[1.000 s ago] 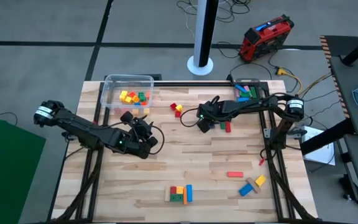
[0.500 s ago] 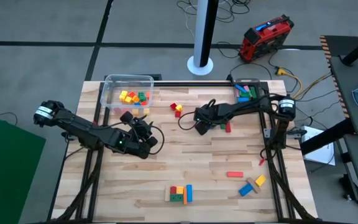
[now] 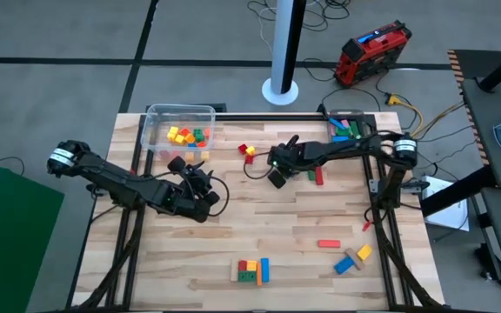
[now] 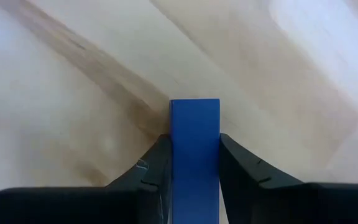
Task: Sort blocks by size
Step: Put the blue rectangular wooden block into the black bin
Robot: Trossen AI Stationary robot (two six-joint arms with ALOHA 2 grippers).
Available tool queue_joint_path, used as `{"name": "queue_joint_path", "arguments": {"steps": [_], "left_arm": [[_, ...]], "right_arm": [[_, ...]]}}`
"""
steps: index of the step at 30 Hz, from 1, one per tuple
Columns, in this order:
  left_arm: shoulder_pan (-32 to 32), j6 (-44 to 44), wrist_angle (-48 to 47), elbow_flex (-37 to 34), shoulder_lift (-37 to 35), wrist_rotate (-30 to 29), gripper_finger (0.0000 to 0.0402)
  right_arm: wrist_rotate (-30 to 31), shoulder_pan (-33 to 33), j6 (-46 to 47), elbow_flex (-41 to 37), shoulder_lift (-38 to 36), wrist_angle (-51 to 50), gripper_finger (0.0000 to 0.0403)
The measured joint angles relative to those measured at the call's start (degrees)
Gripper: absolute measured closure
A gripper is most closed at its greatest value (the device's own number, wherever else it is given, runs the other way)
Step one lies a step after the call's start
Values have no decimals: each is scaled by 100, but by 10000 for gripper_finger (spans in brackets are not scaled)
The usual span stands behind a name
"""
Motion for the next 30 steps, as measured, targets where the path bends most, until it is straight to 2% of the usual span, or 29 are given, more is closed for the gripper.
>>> {"name": "queue_joint_path", "arguments": {"steps": [4, 10, 15, 19, 21, 23, 26, 30], "left_arm": [[0, -1, 16, -52, 0, 2, 243], [0, 0, 37, -64, 0, 4, 243], [0, -2, 37, -82, 0, 6, 243], [0, -2, 43, -82, 0, 6, 243], [0, -2, 45, -84, 0, 6, 243], [0, -2, 45, -84, 0, 6, 243], [0, -2, 50, -84, 0, 48, 243], [0, -2, 85, -84, 0, 52, 243]], "right_arm": [[225, -145, -210, 521, -375, -795, 315], [1456, -554, 93, 1114, -910, -2421, 315], [2208, -1176, 802, 1037, -1164, -3348, 315], [2993, -1688, 1180, 758, -1177, -3501, 315], [3036, -1968, 1249, 663, -1106, -3477, 314], [2844, -2183, 1273, 615, -1048, -3484, 285], [2687, -2289, 1305, 545, -1031, -3495, 202], [2469, -1906, 1465, 535, -1111, -3450, 109]]}}
